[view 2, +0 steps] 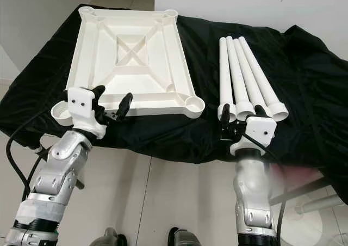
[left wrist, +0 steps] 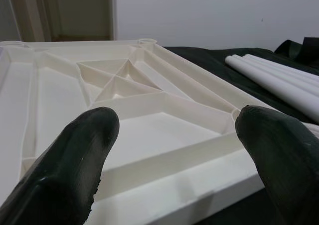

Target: Building children table

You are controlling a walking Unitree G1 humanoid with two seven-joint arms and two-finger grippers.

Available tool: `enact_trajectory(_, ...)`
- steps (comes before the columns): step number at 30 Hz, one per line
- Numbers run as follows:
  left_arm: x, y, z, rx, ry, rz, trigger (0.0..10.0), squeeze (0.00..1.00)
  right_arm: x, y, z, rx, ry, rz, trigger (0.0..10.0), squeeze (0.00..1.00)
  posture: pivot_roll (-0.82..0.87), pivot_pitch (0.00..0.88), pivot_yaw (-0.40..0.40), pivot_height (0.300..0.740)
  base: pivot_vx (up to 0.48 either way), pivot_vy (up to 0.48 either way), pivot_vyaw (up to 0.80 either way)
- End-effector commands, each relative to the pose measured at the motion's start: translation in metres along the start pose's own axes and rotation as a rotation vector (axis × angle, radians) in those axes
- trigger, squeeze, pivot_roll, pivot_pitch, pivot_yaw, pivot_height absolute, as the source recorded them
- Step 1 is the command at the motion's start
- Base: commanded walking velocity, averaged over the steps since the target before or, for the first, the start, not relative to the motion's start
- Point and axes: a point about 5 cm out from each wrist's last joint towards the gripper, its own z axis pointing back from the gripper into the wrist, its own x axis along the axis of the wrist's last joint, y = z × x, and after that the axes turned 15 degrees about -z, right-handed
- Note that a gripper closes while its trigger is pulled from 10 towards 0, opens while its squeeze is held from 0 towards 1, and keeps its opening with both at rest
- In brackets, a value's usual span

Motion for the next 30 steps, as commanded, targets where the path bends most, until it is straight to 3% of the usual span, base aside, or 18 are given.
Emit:
enact_trajectory(1, -0.002, -0.005, 0.001, -0.059, -0.008, 0.002, 10.0, 0.0, 0.0, -0.004, 0.0, -0.017, -0.008, 0.01, 10.0, 0.0, -0.01, 0.104, -0.04, 0.74, 0.0, 0.0, 0.0)
enact_trajectory(6, -0.002, -0.002, 0.001, -0.032, -0.01, 0.008, 10.0, 0.0, -0.002, 0.003, -0.012, 0.012, -0.016, -0.004, 10.0, 0.0, 0.02, 0.092, -0.052, 0.74, 0.0, 0.0, 0.0)
enact_trajectory(14, -0.001, 0.004, 0.0, 0.007, -0.02, 0.006, 10.0, 0.0, -0.005, 0.006, -0.018, 0.027, -0.019, -0.007, 10.0, 0.0, 0.04, 0.089, -0.06, 0.74, 0.0, 0.0, 0.0)
enact_trajectory(30, -0.001, 0.009, 0.002, 0.027, -0.019, 0.001, 10.0, 0.0, -0.009, 0.005, -0.017, 0.031, -0.016, -0.007, 10.0, 0.0, 0.05, 0.089, -0.063, 0.74, 0.048, 0.0, 0.0)
